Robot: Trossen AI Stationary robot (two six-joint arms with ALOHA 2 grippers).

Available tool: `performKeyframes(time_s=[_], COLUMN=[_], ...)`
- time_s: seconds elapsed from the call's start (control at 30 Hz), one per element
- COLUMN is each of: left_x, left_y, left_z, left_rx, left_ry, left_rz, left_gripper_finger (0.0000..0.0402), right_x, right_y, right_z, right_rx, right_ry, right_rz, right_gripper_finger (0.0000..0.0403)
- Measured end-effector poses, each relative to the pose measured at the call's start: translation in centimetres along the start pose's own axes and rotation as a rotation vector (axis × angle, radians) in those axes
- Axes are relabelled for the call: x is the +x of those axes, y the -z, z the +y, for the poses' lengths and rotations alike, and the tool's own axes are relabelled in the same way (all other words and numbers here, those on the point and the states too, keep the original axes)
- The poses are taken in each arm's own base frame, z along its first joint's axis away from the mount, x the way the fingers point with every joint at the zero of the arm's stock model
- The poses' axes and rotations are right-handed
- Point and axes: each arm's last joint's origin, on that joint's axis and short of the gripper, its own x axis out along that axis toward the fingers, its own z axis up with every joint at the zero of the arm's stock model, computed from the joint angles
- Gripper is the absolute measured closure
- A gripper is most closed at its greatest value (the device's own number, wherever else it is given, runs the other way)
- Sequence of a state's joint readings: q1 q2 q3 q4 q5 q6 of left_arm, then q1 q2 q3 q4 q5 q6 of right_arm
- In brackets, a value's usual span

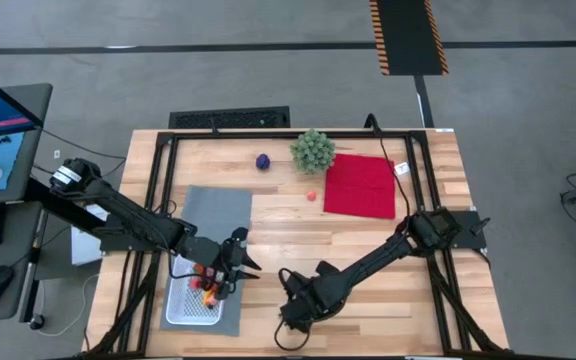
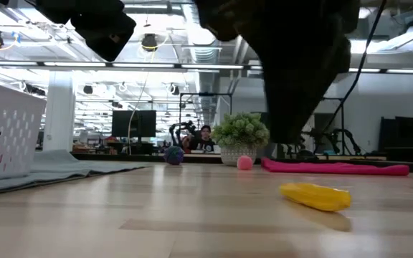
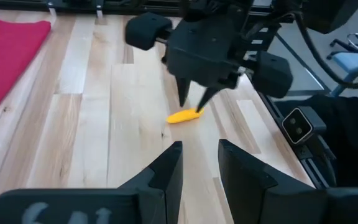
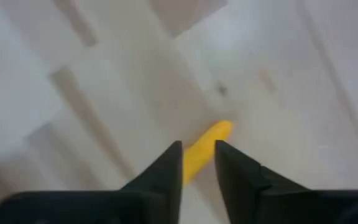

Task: Pick and placing Produce into tupperware
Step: Put the yellow corn into the white basket

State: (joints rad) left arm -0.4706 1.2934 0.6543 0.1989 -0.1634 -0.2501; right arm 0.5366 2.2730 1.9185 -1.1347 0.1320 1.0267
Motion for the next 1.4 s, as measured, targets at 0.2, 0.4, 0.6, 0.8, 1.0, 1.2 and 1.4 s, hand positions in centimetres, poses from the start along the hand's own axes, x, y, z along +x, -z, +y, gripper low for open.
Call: performKeyframes(time_s=[0.2,0.4,0.6,0.8,1.0,1.2,1.4], left_x=[0.0,0.0,0.0,0.0,0.0,0.0,-0.5], left_y=[0.0,0.0,0.0,0.0,0.0,0.0,-1.0], left_z=[0.0,0.0,0.0,0.0,0.0,0.0,-0.2], left_rx=[-0.001,-0.008,-0.012,-0.018,-0.019,-0.040,0.009], left_ry=[0.000,-0.001,0.000,0.000,-0.001,0.000,0.005], left_rz=[-0.002,-0.002,-0.001,-0.001,-0.002,-0.002,-0.022], left_gripper_finger=[0.0310,0.0310,0.0310,0.0310,0.0310,0.0310,0.0310], right_x=[1.3,1.8,2.4,3.3,3.3,3.3,3.1], right_y=[0.7,0.3,0.3,0.5,0.4,0.3,-0.7], right_z=[0.4,0.3,0.2,-0.2,-0.3,-0.1,0.0], right_rx=[0.021,0.032,0.037,0.051,0.037,-0.008,-0.074], right_ry=[0.028,0.026,0.022,0.037,0.035,0.007,-0.011], right_rz=[0.042,0.033,0.033,0.056,0.054,0.051,-0.019], right_gripper_finger=[0.0163,0.0114,0.0126,0.0132,0.0248,0.0381,0.0384])
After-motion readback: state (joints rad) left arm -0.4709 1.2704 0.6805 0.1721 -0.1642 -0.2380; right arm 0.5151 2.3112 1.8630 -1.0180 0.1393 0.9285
